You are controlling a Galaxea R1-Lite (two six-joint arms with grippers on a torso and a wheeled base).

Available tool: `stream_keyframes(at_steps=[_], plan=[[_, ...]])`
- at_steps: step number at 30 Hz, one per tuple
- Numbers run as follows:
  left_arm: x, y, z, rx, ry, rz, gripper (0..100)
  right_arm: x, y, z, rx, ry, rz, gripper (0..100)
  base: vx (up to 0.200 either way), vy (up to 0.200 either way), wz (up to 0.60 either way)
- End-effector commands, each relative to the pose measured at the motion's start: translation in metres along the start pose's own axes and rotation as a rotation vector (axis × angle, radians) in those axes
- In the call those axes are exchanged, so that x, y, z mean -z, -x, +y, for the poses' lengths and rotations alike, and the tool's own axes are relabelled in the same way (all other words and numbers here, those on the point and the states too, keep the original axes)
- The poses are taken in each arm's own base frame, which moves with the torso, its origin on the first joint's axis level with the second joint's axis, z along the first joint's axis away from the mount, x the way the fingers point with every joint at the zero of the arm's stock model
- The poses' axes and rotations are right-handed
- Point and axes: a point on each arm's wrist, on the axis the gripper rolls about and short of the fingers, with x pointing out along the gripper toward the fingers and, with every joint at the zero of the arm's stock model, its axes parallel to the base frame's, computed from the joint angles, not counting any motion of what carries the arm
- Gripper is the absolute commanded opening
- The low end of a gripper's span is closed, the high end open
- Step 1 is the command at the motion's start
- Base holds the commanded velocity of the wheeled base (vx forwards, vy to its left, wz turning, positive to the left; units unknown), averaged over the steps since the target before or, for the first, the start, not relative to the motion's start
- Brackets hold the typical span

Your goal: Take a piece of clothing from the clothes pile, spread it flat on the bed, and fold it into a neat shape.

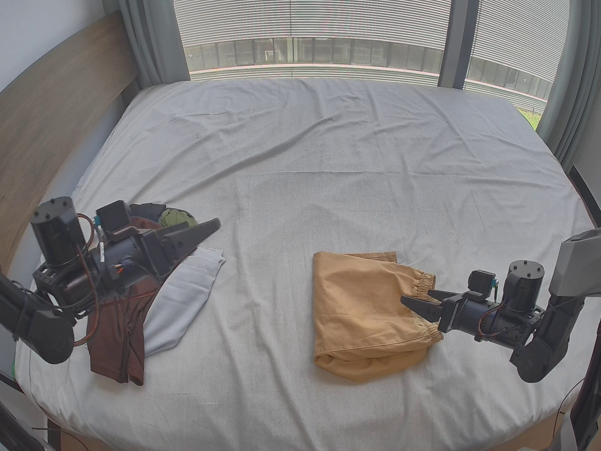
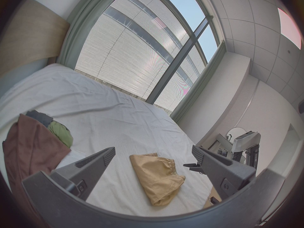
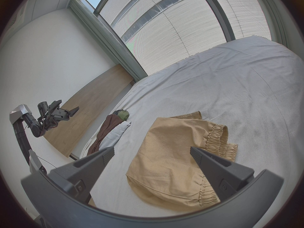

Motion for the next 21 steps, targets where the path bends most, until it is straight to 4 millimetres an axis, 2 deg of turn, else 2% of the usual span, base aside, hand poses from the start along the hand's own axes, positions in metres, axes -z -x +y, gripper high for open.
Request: stream_keyframes(at_steps=[1, 4, 8, 14, 21], plan=[[-0.011, 0.028, 0.003, -0.029, -0.037, -0.047, 100, 0.002, 0.0, -0.007, 0.021, -0.012, 0.006, 100, 0.0, 0.0, 0.0], [-0.009, 0.029, 0.005, -0.03, -0.035, -0.04, 100, 0.007, -0.004, -0.02, 0.053, -0.031, 0.017, 100, 0.0, 0.0, 0.0], [0.011, 0.026, 0.015, -0.043, -0.004, 0.029, 100, 0.022, -0.01, -0.036, 0.092, -0.064, 0.064, 100, 0.0, 0.0, 0.0], [0.027, 0.023, 0.023, -0.039, -0.028, 0.037, 100, 0.035, -0.012, -0.051, 0.132, -0.098, 0.103, 100, 0.0, 0.0, 0.0], [0.038, 0.017, 0.033, -0.04, -0.025, 0.037, 100, 0.04, -0.006, -0.062, 0.183, -0.14, 0.147, 100, 0.0, 0.0, 0.0]])
